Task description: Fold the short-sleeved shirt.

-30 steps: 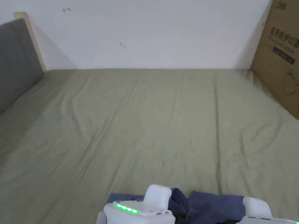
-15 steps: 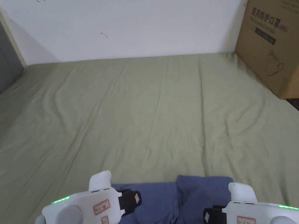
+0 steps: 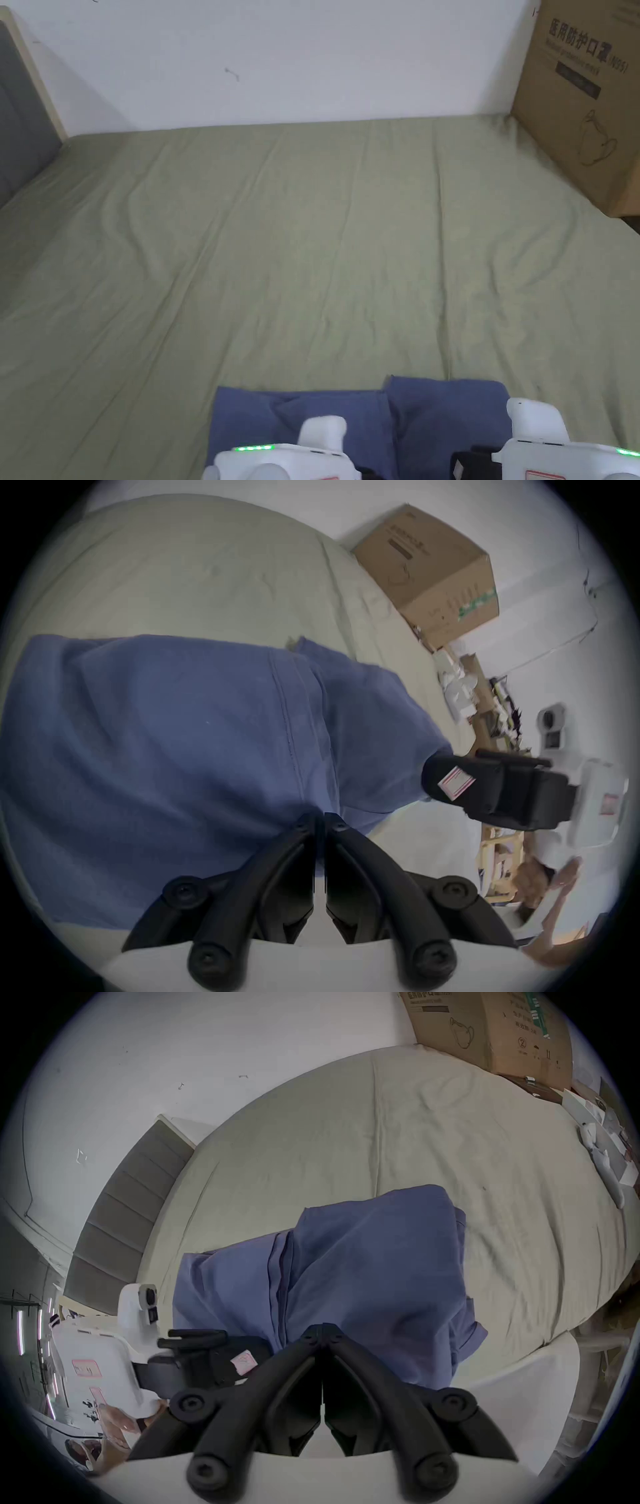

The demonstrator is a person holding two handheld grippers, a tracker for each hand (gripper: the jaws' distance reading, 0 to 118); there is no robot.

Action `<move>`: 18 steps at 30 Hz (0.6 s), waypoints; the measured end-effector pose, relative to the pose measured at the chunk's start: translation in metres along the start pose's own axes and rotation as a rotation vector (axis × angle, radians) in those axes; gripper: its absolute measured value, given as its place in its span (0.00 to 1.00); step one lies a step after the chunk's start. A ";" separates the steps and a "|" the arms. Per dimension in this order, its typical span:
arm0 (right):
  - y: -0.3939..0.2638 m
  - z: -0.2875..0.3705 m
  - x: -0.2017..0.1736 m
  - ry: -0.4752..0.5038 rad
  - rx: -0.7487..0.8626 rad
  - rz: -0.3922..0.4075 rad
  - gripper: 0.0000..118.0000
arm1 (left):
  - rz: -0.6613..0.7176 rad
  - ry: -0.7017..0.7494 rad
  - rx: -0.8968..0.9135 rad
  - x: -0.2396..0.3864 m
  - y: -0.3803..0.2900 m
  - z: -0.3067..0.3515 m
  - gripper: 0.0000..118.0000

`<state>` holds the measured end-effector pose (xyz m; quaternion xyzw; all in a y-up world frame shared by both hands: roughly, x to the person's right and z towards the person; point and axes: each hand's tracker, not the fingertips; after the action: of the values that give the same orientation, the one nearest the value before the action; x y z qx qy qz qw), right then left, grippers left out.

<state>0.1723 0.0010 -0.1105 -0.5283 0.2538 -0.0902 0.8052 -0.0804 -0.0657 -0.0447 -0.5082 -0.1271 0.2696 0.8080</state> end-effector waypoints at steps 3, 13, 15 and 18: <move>0.000 0.002 0.002 -0.006 0.000 -0.001 0.00 | -0.003 -0.029 0.004 0.005 0.001 0.002 0.04; 0.003 0.001 -0.010 0.005 -0.006 0.036 0.00 | 0.187 -0.106 0.198 -0.059 0.008 0.102 0.04; 0.004 -0.003 -0.014 0.011 -0.014 0.046 0.00 | 0.263 -0.101 0.274 -0.090 0.000 0.128 0.04; 0.004 -0.007 -0.023 0.011 -0.031 0.071 0.00 | 0.339 -0.049 0.305 -0.137 -0.012 0.156 0.06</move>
<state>0.1482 0.0063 -0.1090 -0.5309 0.2779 -0.0607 0.7982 -0.2643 -0.0299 0.0461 -0.3877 -0.0173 0.4297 0.8153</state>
